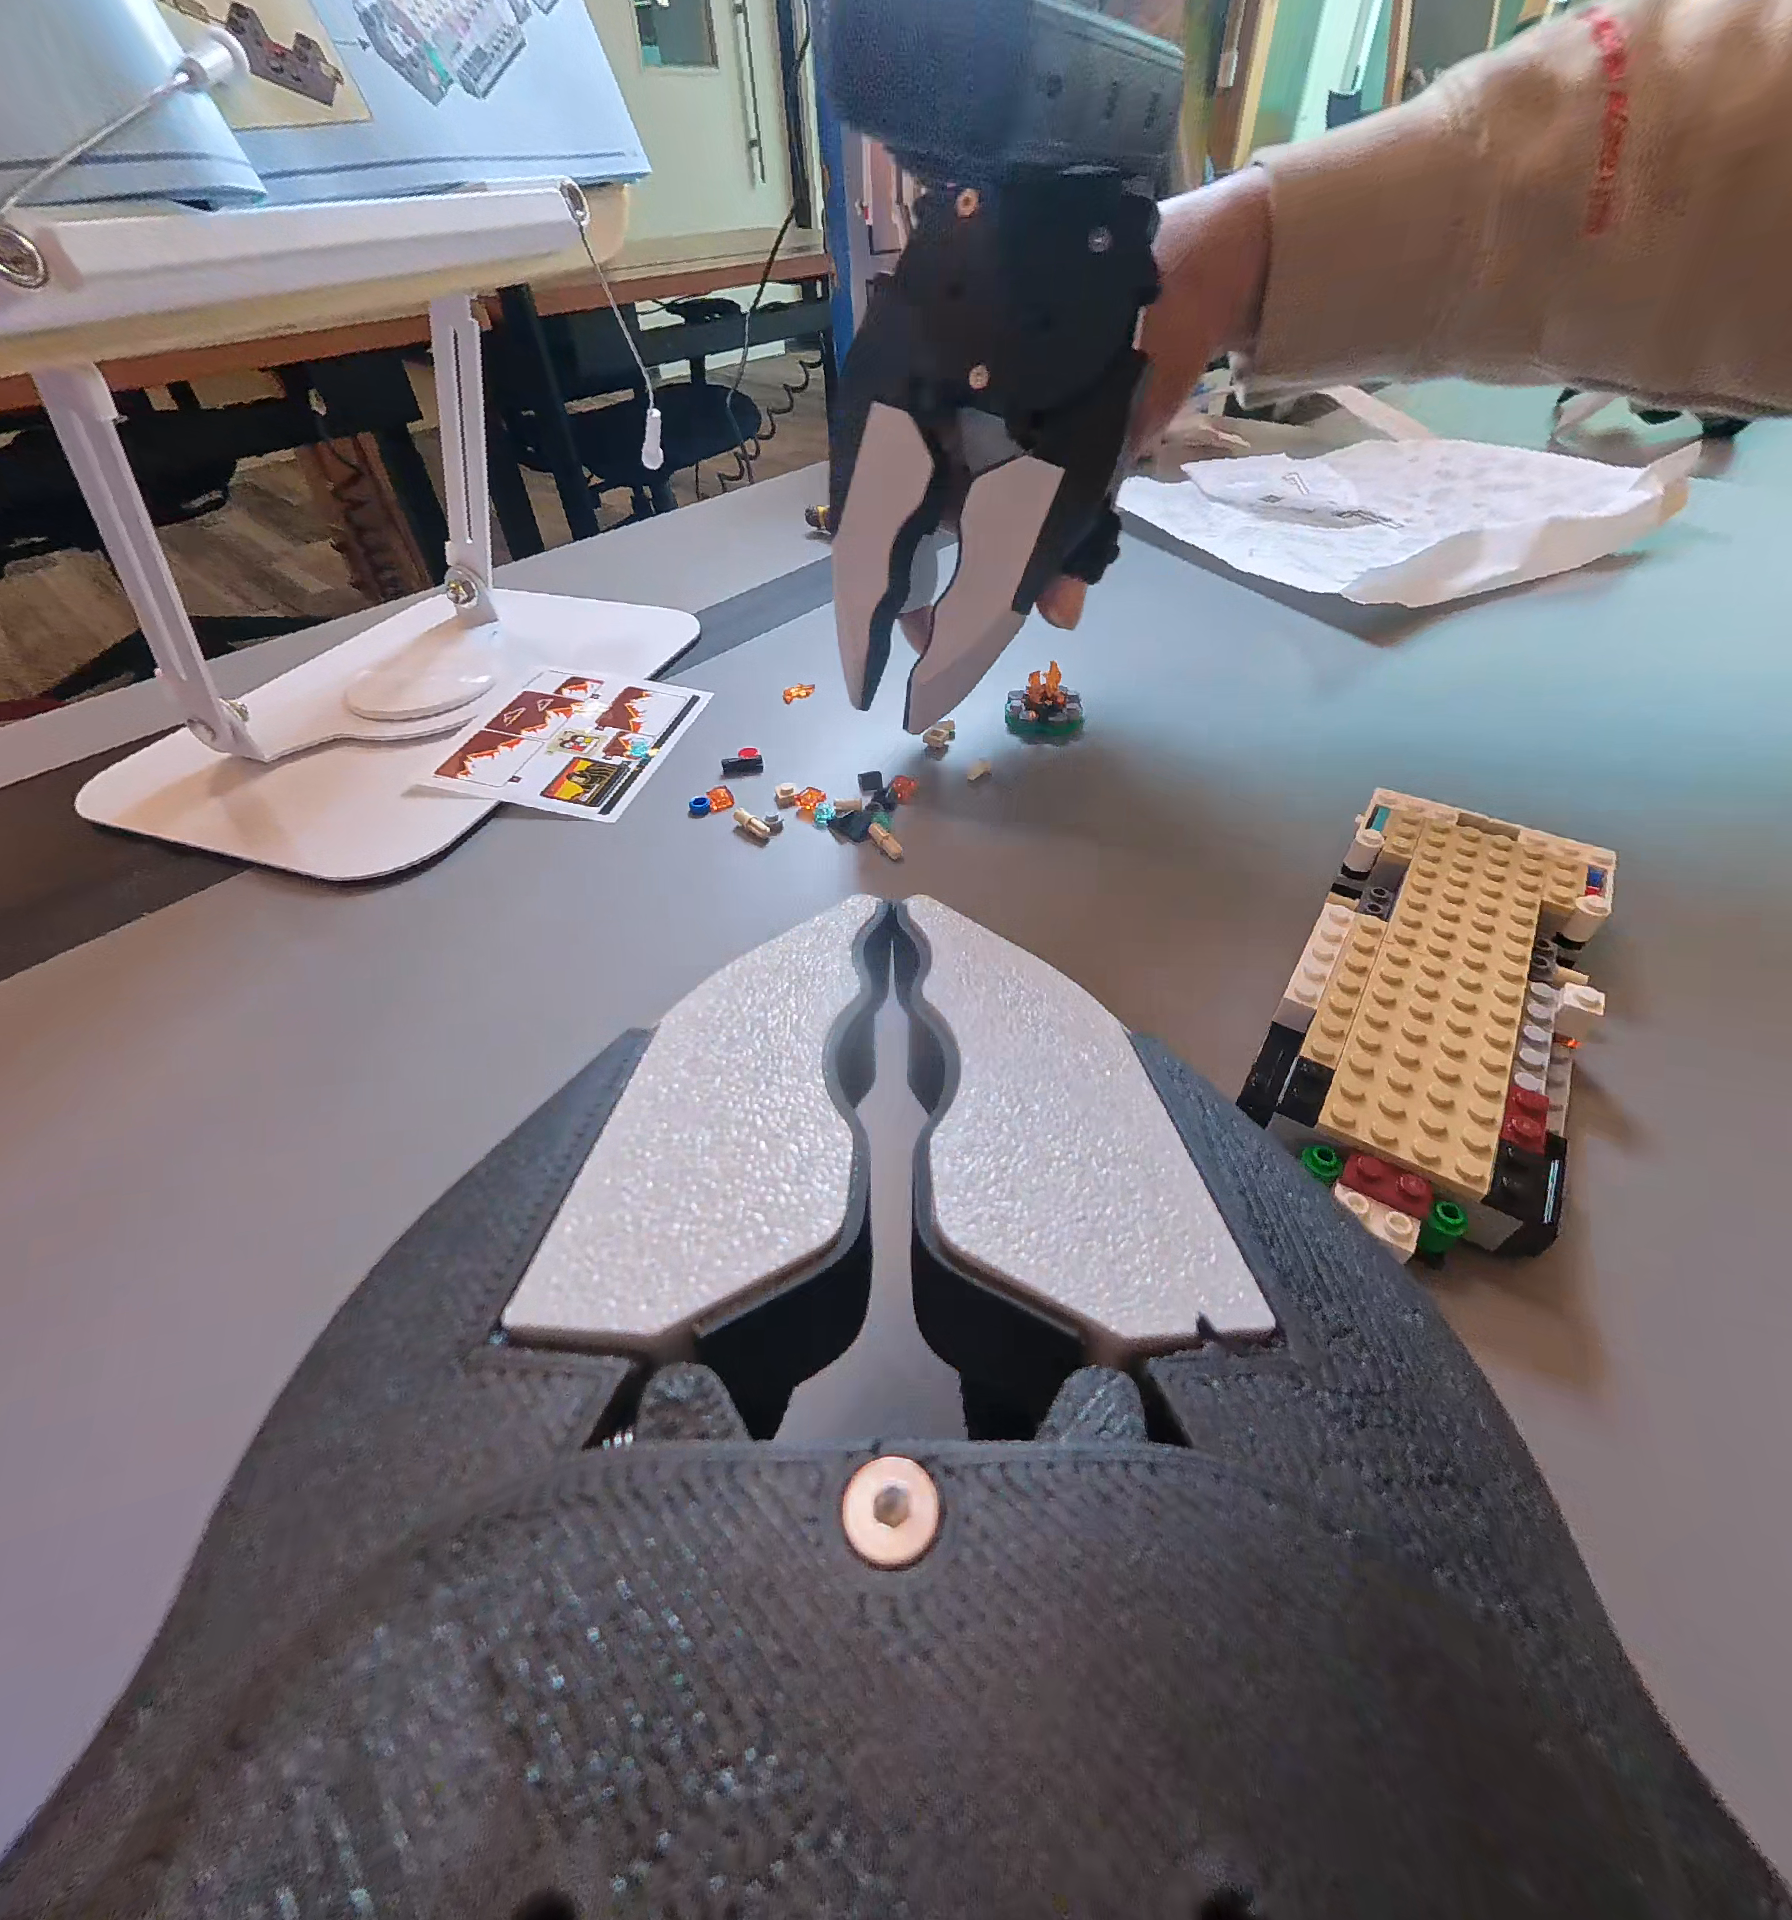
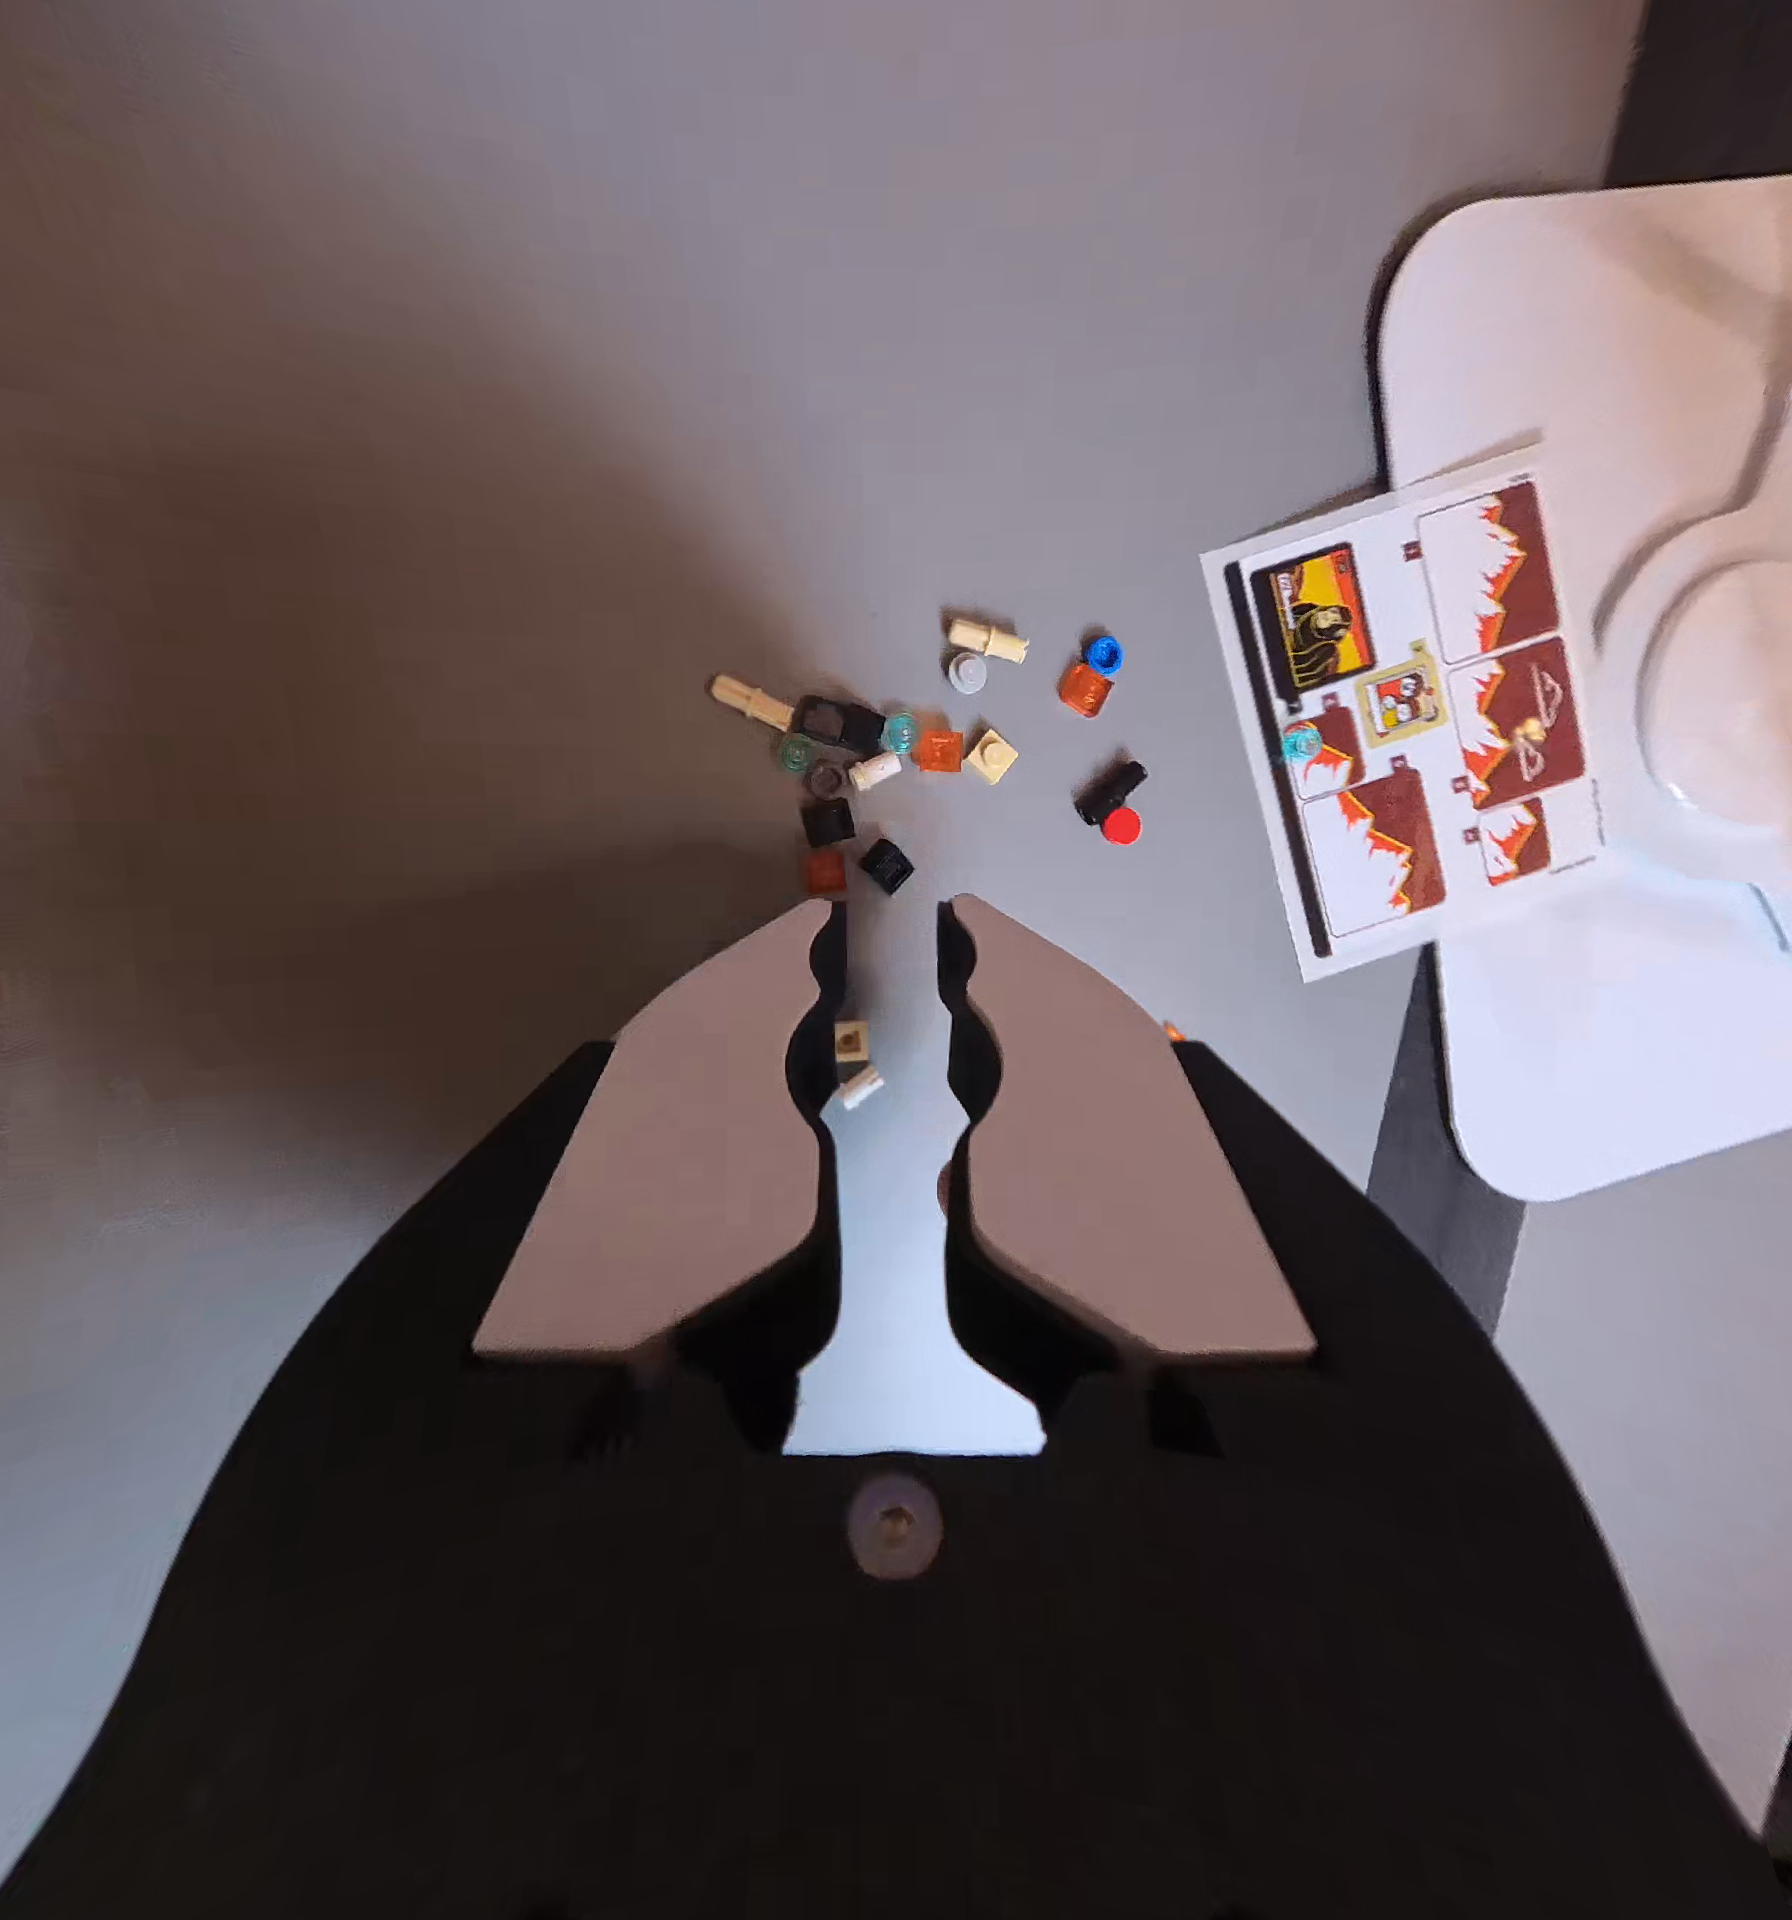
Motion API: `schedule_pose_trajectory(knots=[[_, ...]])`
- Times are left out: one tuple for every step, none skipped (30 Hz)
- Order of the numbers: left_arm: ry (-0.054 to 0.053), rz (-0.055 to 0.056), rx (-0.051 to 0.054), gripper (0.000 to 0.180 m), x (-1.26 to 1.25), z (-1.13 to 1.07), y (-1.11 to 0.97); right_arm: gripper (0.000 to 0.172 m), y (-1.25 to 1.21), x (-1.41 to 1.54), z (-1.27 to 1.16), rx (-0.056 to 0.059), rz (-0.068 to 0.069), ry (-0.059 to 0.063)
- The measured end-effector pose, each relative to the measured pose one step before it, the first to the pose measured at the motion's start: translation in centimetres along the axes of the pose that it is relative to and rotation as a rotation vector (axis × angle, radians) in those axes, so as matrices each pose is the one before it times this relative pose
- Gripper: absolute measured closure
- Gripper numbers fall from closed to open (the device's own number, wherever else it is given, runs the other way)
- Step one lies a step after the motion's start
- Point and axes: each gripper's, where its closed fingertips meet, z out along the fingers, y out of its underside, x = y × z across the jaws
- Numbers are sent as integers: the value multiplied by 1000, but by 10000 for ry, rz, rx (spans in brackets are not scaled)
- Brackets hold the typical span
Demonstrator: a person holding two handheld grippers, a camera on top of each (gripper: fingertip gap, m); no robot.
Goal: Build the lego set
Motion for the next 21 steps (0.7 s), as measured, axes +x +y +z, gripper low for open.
schedule_pose_trajectory(knots=[[58, 25, -47, 180, 104, 75, 138, 154, 184, 102, 321, -241, -169, -210], [89, 5, -46, 180, 139, 92, 143, 154, 147, 117, 293, -211, -196, -157], [103, 7, -29, 180, 165, 87, 124, 154, 1, 33, 236, -115, -169, -182], [54, 35, -33, 180, 114, 71, 80, 154, -50, -15, 199, -100, -130, -197], [-4, 60, -42, 180, 38, 41, 45, 154, -62, 24, 179, -118, -141, -150], [8, 51, -14, 180, 62, 20, 29, 154, -50, 12, 150, -117, -158, -123], [9, 31, -19, 180, 43, 19, 35, 154, 6, -8, 173, -139, -131, -124], [8, 13, 6, 180, 23, 5, -9, 154, 87, -20, 194, -168, -117, -116], [28, 0, 8, 180, 33, -7, -7, 154, -31, -7, 126, -64, -89, -113], [34, -10, -8, 180, 32, 6, 9, 155, -124, -15, 48, 24, -27, -126], [10, -8, -3, 180, 0, 10, 1, 156, -25, -44, 59, -39, -2, -131], [21, -1, -6, 180, 23, 4, 6, 160, 28, -45, 86, -41, -9, -65], [17, -1, -14, 180, 16, 20, 11, 164, 22, -13, 105, 3, -34, 15], [-10, 3, 3, 180, -1, -1, -4, 165, -137, -47, 25, 136, 19, 35], [16, 10, -7, 180, 31, 7, 16, 165, -111, -72, -16, 129, 96, 33], [16, 12, -20, 180, 27, 17, 17, 168, -146, -95, -136, 187, 97, 90], [-24, 13, -2, 180, -19, 0, 1, 168, -263, -83, -332, 279, 116, 174], [14, 34, 22, 180, 53, -7, -26, 168, -517, -115, -573, 447, 181, 231], [46, 44, 41, 180, 97, -13, -57, 168, -890, -237, -764, 649, 259, 243], [25, 37, 48, 180, 107, -2, -69, 168, -1159, -443, -863, 763, 311, 201], [37, 39, 29, 179, 140, -1, -90, 168, -1246, -694, -843, 747, 337, 134]])
